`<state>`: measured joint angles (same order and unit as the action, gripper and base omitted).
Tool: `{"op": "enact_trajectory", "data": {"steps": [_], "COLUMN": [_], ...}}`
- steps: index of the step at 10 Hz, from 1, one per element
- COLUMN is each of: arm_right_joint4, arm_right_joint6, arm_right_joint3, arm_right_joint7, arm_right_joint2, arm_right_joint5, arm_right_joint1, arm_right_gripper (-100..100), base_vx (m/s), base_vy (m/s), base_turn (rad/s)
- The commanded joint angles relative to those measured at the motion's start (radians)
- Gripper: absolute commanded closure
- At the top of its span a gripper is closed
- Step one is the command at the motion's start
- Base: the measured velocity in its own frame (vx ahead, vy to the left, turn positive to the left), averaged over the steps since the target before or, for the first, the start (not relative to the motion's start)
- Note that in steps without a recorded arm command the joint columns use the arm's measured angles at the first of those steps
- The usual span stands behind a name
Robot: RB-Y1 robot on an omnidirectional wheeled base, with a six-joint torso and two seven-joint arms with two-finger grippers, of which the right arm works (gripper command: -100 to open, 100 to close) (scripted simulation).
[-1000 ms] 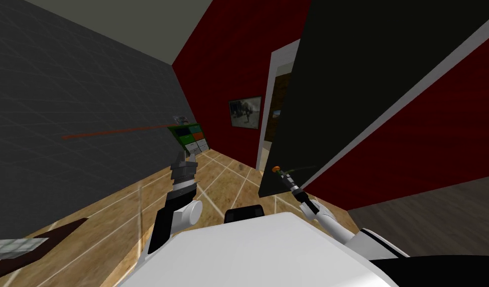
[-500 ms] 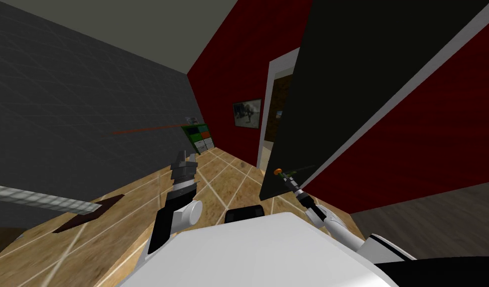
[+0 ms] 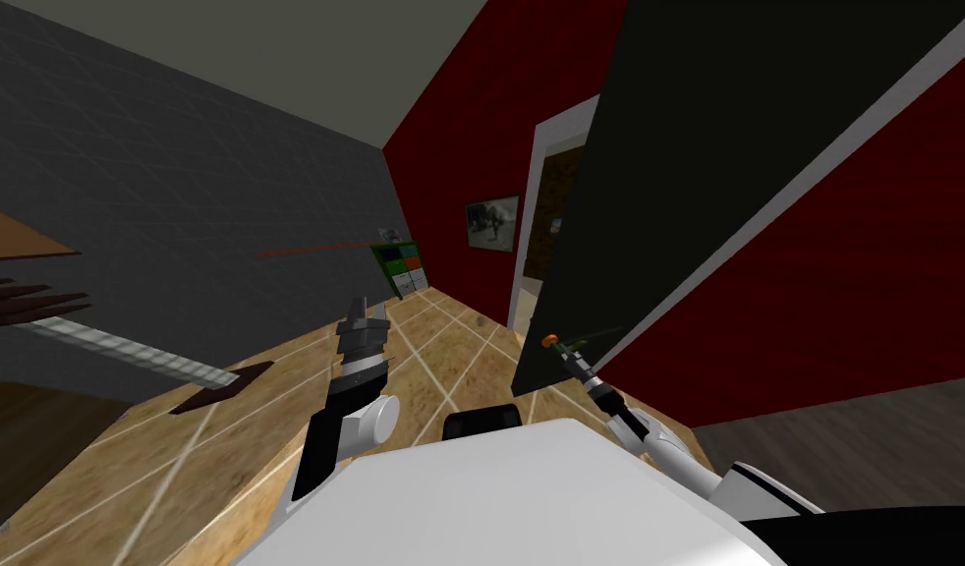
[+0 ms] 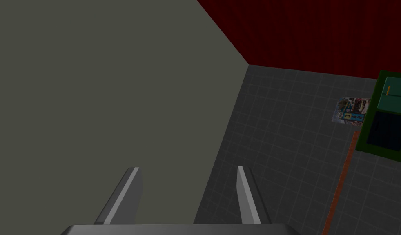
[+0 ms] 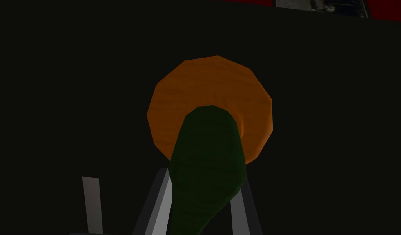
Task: Pull the door open
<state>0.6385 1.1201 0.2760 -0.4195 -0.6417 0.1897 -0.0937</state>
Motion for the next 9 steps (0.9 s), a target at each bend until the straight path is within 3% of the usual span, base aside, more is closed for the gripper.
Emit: {"op": "enact_trajectory", "data": {"steps": [1, 9], "arm_right_joint4": [-0.013, -0.055], "arm_right_joint6": [0.021, 0.098], "arm_right_joint3": [0.002, 0.014], "arm_right_joint7": [-0.003, -0.018], "arm_right_joint2": [-0.007, -0.031], "arm_right_joint5": [0.002, 0.012], "arm_right_joint1": [-0.007, -0.028], "arm_right_gripper": [100, 100], "base_vx": [-0.225, -0.175], "base_vy": [-0.097, -0.078], "base_turn": [0.213, 0.153]}}
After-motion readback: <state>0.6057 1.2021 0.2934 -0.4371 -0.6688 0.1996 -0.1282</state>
